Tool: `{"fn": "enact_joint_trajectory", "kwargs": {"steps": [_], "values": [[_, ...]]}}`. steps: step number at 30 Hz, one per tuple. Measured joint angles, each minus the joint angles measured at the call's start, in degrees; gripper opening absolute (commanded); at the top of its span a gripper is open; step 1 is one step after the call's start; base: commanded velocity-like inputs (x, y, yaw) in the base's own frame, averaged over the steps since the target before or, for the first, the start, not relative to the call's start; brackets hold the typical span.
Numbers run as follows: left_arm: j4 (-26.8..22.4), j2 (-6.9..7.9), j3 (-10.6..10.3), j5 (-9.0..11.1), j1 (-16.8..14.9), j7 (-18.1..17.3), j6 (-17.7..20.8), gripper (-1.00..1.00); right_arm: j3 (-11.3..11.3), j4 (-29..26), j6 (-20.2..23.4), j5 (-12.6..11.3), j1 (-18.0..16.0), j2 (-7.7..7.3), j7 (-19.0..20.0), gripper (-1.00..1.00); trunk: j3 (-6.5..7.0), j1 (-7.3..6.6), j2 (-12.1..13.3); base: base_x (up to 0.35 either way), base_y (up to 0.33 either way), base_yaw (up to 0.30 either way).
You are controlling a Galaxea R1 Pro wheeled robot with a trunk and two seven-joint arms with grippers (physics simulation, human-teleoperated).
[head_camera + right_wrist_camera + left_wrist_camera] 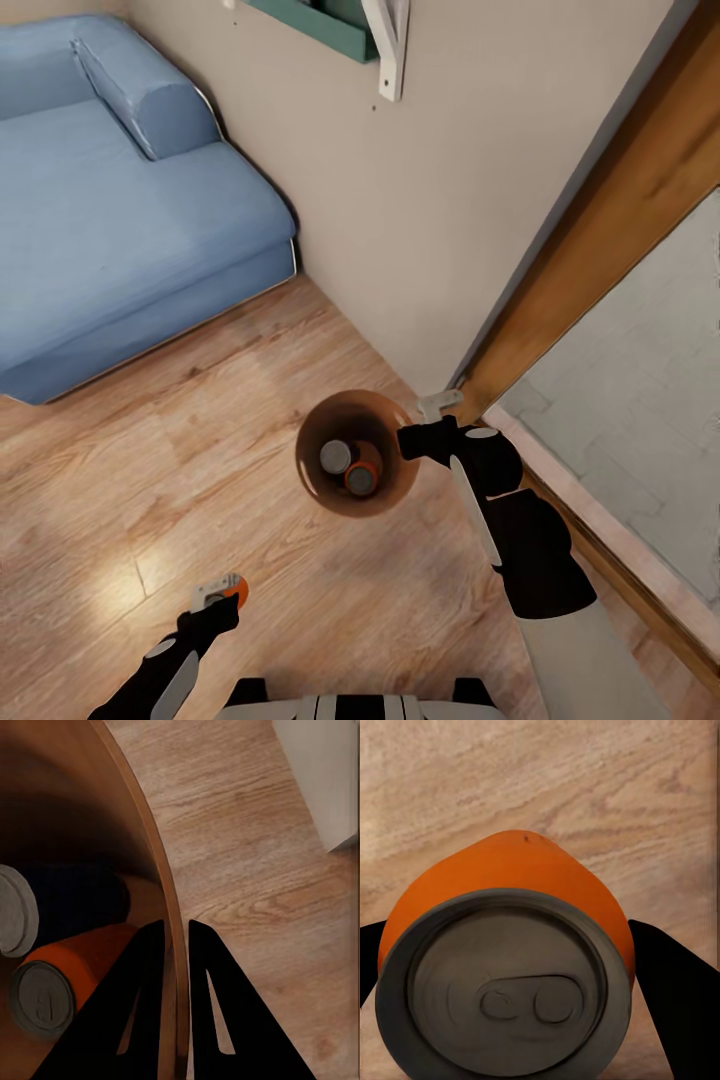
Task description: Put the three can of soda from the living room inside the tash can in the kitchen.
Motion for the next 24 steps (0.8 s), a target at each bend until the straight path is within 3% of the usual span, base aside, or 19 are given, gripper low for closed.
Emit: {"fn": "enact_joint_trajectory", "kwargs": {"steps": [12, 24], "values": [[-0.06, 0.0, 0.01, 0.0, 0.0, 0.0, 0.0, -1.0, 0.0, 0.0, -0.05, -0.13, 0.0, 0.0, 0.0, -1.0, 3.27, -2.64, 4.81, 0.0, 0.0, 0.02], [-0.06, 0.0, 0.02, 0.0, 0.0, -0.03, 0.0, -1.0, 0.0, 0.0, 0.0, -0.19, 0.0, 0.0, 0.0, -1.0, 6.43, -5.27, 9.63, 0.0, 0.0, 0.169]]}}
